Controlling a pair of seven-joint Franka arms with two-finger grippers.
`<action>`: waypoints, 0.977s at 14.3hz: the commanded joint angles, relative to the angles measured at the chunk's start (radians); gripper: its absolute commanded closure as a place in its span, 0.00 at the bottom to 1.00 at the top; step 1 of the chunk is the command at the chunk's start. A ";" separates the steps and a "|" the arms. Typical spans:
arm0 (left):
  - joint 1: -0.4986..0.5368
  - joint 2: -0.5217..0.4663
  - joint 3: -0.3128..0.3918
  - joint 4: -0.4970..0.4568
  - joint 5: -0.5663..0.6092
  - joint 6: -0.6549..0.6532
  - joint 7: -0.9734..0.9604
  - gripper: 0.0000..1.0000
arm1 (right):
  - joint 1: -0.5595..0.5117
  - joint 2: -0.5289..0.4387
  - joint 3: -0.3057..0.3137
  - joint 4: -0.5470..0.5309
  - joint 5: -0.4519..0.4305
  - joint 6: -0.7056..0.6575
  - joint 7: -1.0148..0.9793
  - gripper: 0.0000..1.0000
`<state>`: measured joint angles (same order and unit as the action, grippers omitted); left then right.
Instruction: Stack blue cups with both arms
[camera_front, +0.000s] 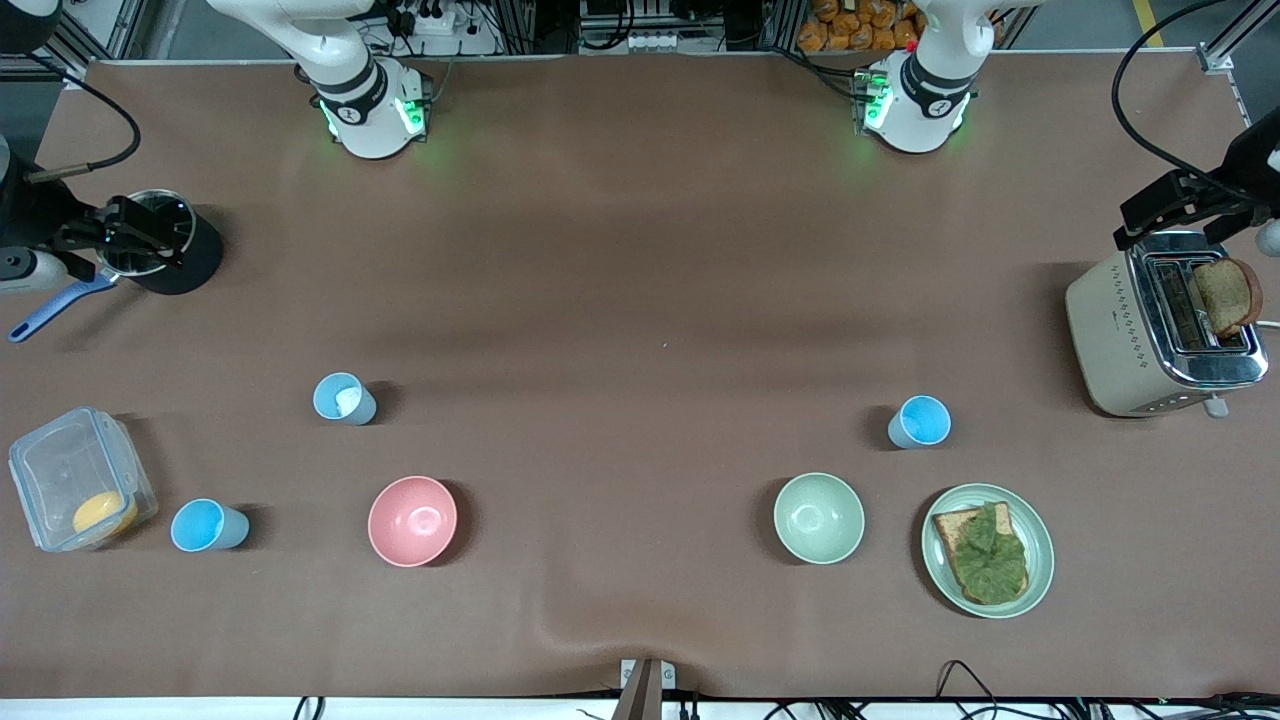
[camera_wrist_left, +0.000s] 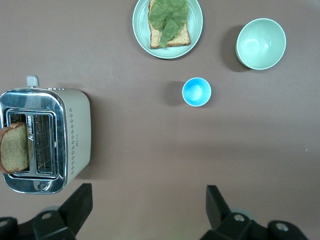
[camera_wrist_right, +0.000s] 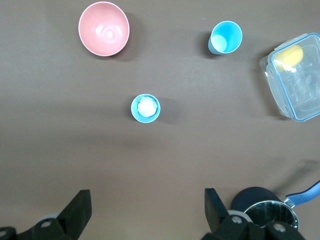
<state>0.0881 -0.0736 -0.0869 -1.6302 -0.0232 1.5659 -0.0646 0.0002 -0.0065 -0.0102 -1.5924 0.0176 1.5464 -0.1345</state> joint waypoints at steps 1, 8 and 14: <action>0.007 0.028 -0.004 0.010 0.019 0.000 -0.014 0.00 | -0.020 0.013 0.021 0.012 -0.007 -0.003 -0.008 0.00; 0.012 0.182 0.024 0.055 -0.001 0.013 -0.015 0.00 | -0.003 0.030 0.026 0.015 -0.008 0.014 -0.007 0.00; 0.050 0.296 0.029 0.101 0.006 -0.027 -0.024 0.00 | -0.012 0.033 0.024 0.012 -0.010 0.014 -0.007 0.00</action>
<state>0.1321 0.2081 -0.0552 -1.5645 -0.0234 1.5826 -0.0650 0.0007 0.0201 0.0058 -1.5924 0.0177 1.5619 -0.1349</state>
